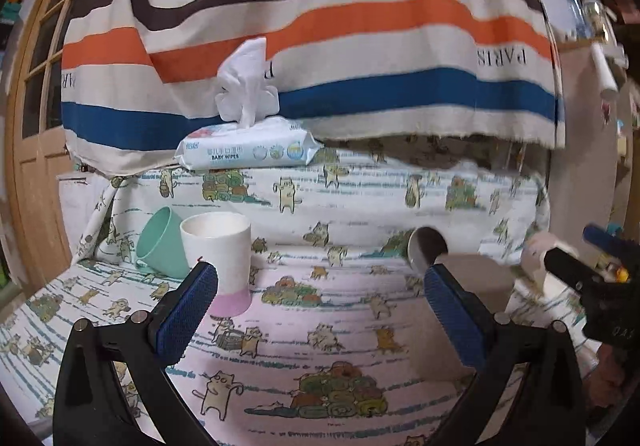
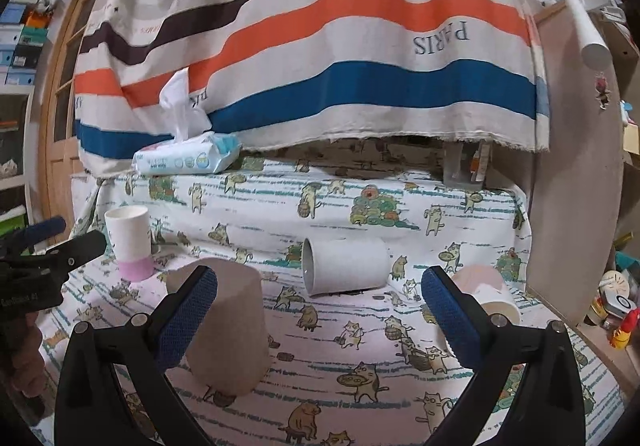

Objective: Flip cup upside down

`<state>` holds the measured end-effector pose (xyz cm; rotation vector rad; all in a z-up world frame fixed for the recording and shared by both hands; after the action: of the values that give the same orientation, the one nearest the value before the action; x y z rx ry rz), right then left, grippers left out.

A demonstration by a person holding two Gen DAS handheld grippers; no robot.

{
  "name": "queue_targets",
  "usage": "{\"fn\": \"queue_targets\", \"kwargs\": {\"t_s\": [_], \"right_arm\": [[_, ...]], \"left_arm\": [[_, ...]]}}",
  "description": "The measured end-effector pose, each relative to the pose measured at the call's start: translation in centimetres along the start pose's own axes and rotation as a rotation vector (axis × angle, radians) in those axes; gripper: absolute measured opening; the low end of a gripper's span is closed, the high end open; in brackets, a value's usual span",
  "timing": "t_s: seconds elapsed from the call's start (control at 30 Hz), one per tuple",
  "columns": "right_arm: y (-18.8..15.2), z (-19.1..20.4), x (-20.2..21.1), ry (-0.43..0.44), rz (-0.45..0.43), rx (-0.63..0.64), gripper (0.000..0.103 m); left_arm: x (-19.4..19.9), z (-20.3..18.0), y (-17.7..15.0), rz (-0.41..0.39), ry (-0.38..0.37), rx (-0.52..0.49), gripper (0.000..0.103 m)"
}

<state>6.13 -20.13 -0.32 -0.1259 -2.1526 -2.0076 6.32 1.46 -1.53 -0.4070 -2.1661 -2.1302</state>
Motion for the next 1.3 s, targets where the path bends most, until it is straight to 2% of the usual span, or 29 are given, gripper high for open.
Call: {"fn": "queue_targets", "kwargs": {"t_s": [0.1, 0.23, 0.37, 0.53, 1.3], "right_arm": [[-0.3, 0.2, -0.4, 0.005, 0.027, 0.004, 0.103], [-1.5, 0.2, -1.7, 0.019, 0.121, -0.018, 0.103], [-1.7, -0.1, -1.6, 0.002, 0.12, -0.025, 0.103], [-1.7, 0.0, -1.6, 0.009, 0.121, -0.02, 0.103], [-1.7, -0.1, -1.7, 0.005, 0.116, -0.023, 0.103]], "left_arm": [[-0.9, -0.3, -0.6, 0.054, 0.017, -0.025, 0.103], [-1.2, -0.2, -0.9, 0.077, 0.002, -0.012, 0.103], [-1.4, -0.2, -1.1, 0.091, -0.013, 0.0, 0.103], [-1.0, -0.7, -0.8, 0.066, -0.027, -0.021, 0.103], [-1.3, 0.7, -0.9, 0.077, 0.026, 0.023, 0.103]]}}
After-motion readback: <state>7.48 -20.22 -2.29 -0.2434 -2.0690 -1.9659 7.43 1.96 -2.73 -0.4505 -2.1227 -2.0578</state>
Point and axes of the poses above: each gripper's, at about its wrist camera, not at the fingertips, and x roughly against the way its jaws point, z to its left, y to its top, the point moved 8 cm from there along -x, roughly the way its jaws point, and after that the axes turned 5 degrees about -y, right-handed, at the moved point
